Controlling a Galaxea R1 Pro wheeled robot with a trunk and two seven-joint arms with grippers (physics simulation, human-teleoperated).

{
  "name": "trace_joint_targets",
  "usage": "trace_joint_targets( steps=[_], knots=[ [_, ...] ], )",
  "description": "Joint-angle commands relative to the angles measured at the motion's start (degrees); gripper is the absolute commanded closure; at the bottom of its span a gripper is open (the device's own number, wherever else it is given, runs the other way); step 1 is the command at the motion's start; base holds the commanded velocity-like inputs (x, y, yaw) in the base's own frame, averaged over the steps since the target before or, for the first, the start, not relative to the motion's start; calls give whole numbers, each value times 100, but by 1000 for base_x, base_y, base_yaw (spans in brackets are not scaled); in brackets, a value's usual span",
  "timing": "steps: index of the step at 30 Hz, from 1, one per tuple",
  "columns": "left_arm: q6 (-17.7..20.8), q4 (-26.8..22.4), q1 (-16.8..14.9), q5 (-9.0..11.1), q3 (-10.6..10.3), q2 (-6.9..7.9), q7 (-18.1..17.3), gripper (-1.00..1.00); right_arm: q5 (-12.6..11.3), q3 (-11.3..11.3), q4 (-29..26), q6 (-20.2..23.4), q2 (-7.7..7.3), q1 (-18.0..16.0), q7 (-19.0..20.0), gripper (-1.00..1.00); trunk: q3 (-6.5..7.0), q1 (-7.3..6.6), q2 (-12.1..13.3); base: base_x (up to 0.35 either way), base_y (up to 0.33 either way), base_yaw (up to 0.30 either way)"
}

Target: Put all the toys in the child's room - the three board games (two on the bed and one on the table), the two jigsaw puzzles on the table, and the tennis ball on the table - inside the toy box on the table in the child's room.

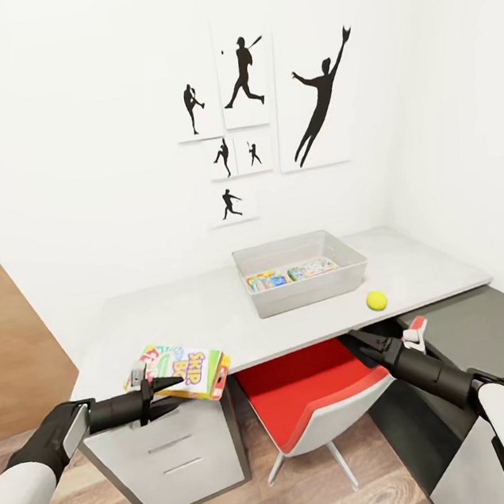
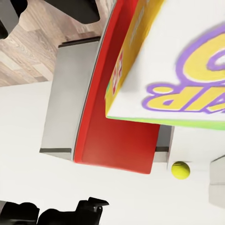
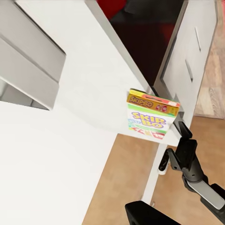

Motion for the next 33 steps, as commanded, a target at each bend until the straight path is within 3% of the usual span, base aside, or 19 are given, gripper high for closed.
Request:
trace_joint_targets(
  steps=[1,22,33],
  knots=[
    [27,1,-4,-1,21,0,-14,-100,35,-9,0,26,1,-5,44,-100,-24,23,-45,0,0,0],
    [6,2,-4,-6,67,0,-13,-100,34,-10,0,27,1,-5,49,-100,-401,484,-887,0,0,0],
    [-4,1,-4,-1,67,-6,-12,-100,34,-10,0,26,1,-5,53,-100,-401,484,-887,0,0,0]
  ],
)
